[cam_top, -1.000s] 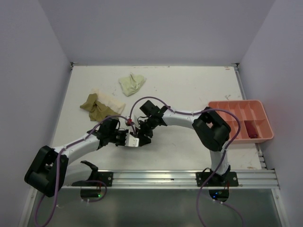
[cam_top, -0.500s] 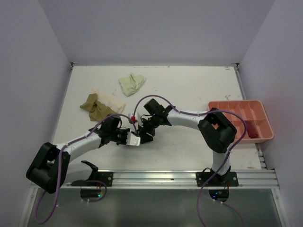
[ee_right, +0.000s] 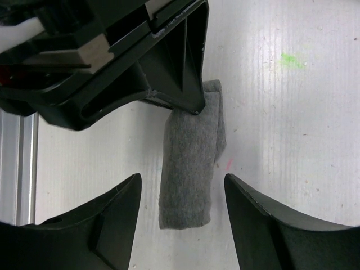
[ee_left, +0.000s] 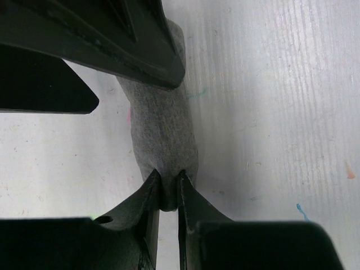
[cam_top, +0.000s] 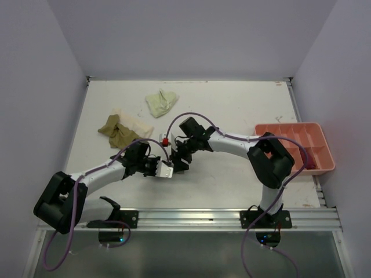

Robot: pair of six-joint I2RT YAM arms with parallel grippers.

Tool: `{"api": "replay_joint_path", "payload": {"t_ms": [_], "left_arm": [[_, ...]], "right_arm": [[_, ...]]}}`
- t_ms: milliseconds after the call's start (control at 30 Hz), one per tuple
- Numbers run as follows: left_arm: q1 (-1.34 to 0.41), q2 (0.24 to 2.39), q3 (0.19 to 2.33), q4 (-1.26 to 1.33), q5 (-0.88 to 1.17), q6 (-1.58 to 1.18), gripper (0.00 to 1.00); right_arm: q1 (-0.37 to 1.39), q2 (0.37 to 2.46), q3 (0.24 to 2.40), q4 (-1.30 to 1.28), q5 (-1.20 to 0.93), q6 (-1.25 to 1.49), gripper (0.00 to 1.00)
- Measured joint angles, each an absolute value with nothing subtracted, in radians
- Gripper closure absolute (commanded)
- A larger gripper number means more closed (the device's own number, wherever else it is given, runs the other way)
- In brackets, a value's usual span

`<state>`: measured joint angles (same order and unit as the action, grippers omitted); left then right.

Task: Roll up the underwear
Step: Place the rolled underwear into the container

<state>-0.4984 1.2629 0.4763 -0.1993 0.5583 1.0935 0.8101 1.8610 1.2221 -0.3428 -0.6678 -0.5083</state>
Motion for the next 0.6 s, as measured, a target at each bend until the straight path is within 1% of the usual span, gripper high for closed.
{"api": "replay_joint_path", "payload": {"t_ms": [300, 433, 533, 600], "left_arm": [[-0.5, 1.266, 0.479, -0.2, 0.553, 1.092, 0.88], [-0.5, 1.266, 0.48, -0.202, 0.549, 1.09, 0.88], [-0.5, 1.267, 0.48, -0.202, 0.547, 1.089, 0.88], [-0.5, 1.267, 0.481, -0.202, 0.546, 1.089, 0.88]], "right_arm": [[0.864, 1.955, 1.245, -0.336, -0.61, -0.513, 0.35], [0.863, 1.957, 1.237, -0.314, -0.608, -0.516, 0.37], [0.863, 1.957, 1.226, -0.301, -0.596, -0.517, 0.42], [0.863, 1.958, 1.222, -0.288, -0.587, -0.517, 0.51]]}}
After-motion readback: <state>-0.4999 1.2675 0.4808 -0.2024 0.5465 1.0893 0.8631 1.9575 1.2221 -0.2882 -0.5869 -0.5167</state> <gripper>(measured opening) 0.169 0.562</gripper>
